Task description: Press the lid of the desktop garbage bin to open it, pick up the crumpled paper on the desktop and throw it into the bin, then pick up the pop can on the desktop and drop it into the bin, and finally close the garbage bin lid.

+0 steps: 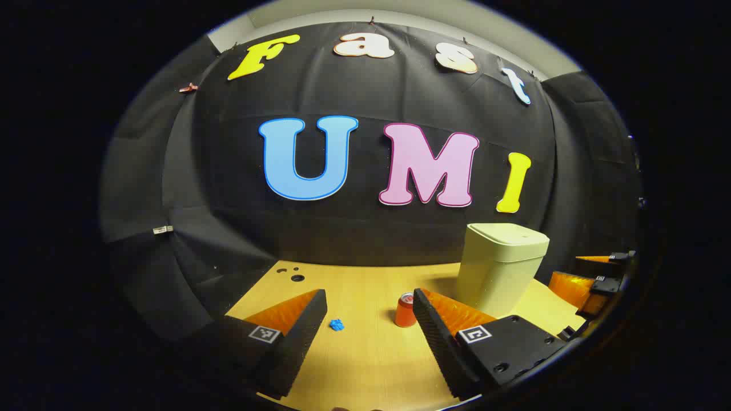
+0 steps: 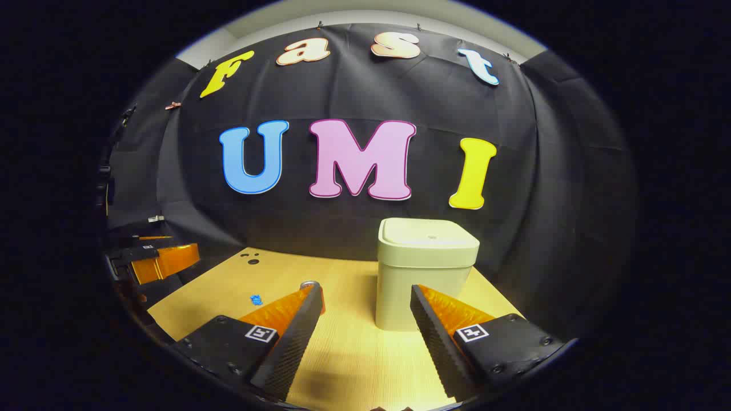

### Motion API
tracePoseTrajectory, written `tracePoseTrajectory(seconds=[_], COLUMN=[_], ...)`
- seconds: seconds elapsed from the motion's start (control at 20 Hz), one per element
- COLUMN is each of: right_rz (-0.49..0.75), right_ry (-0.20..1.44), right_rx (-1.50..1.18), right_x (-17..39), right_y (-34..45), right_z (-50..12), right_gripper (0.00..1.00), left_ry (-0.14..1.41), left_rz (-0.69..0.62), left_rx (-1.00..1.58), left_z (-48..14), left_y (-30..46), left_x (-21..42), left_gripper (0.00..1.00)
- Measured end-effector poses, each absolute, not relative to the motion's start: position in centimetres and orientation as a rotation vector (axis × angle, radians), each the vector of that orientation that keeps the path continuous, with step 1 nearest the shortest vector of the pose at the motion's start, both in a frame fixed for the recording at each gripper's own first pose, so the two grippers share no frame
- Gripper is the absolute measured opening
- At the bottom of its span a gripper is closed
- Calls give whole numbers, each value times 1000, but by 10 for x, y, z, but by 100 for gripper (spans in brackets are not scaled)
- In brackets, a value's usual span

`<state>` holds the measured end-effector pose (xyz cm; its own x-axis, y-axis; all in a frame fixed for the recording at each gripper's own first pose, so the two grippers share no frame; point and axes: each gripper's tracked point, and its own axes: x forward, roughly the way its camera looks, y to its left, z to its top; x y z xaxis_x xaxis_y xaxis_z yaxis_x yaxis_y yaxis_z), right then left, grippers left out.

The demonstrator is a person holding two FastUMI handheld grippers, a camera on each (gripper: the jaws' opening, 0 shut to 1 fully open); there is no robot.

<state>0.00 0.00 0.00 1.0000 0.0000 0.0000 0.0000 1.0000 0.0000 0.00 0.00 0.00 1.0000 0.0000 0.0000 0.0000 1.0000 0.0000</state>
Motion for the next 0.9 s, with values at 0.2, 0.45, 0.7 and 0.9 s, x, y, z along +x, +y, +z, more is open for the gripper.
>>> tracePoseTrajectory(seconds=[0.2, 0.45, 0.7, 0.9], right_rz=[36, 49, 30, 31], right_ry=[9, -4, 1, 2], right_rx=[-23, -32, -13, -5], right_x=[-1, -1, 2, 3], right_y=[4, 6, 3, -3], right_z=[-2, -3, -4, -5], right_gripper=[98, 98, 98, 98], left_ry=[6, 10, 15, 26], left_rz=[6, 11, 2, 3], left_rx=[5, 5, 53, 55], left_z=[-3, -7, -15, -21], left_y=[-6, -13, -26, -34], left_x=[1, 1, -3, -7], left_gripper=[97, 97, 97, 97])
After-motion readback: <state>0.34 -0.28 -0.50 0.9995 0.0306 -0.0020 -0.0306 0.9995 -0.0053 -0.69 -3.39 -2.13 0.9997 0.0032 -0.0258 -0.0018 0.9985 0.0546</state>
